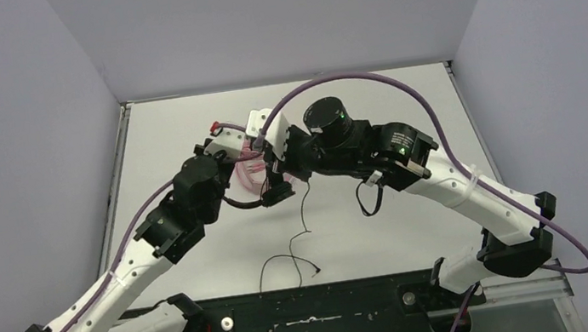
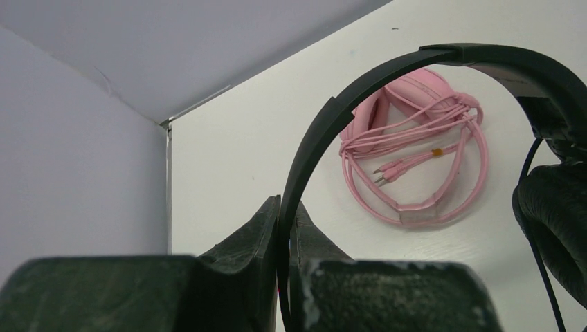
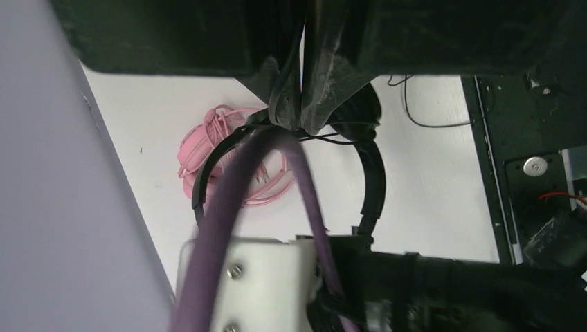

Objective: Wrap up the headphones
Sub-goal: Wrap the headphones cable around the headphones.

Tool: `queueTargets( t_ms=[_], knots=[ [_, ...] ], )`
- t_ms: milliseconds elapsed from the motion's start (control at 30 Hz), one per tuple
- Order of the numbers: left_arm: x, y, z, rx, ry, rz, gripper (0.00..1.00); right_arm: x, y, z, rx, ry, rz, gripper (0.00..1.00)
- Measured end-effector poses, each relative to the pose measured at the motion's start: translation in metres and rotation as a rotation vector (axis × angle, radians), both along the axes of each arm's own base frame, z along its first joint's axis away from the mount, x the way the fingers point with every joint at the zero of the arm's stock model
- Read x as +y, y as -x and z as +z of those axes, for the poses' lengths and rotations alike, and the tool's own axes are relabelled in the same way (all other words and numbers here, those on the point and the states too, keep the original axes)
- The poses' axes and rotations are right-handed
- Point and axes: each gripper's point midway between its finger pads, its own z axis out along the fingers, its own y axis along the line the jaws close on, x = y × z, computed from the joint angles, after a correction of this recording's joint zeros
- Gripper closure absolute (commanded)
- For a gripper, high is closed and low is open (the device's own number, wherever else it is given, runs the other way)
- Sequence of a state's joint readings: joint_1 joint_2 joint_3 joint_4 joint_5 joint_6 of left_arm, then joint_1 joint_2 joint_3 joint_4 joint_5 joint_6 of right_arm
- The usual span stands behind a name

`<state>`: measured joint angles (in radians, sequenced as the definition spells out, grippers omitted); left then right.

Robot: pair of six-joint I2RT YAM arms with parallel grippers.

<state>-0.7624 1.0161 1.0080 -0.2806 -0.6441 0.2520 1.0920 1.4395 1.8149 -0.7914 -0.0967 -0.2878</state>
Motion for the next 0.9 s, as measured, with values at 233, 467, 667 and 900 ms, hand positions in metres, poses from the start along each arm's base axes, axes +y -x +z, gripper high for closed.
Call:
queueTargets(
  t_ms=[233,467,667,900],
  knots=[
    [0.001,0.033,0.017,-0.052,0.099,-0.123,1.00,-0.010,-0.022,-0.013,0.075,0.005,0.093,1.00],
    [-0.015,0.049,0.016,-0.015,0.190,-0.232,1.00,-0.022,-0.043,-0.013,0.115,-0.044,0.095,1.00],
    [-0.022,0.063,0.018,0.013,0.281,-0.289,1.00,-0.035,-0.069,-0.036,0.194,-0.067,0.020,0.98],
    [-0.025,0.077,0.026,0.030,0.410,-0.316,1.00,-0.039,-0.085,-0.060,0.276,-0.114,-0.047,0.92]
  ],
)
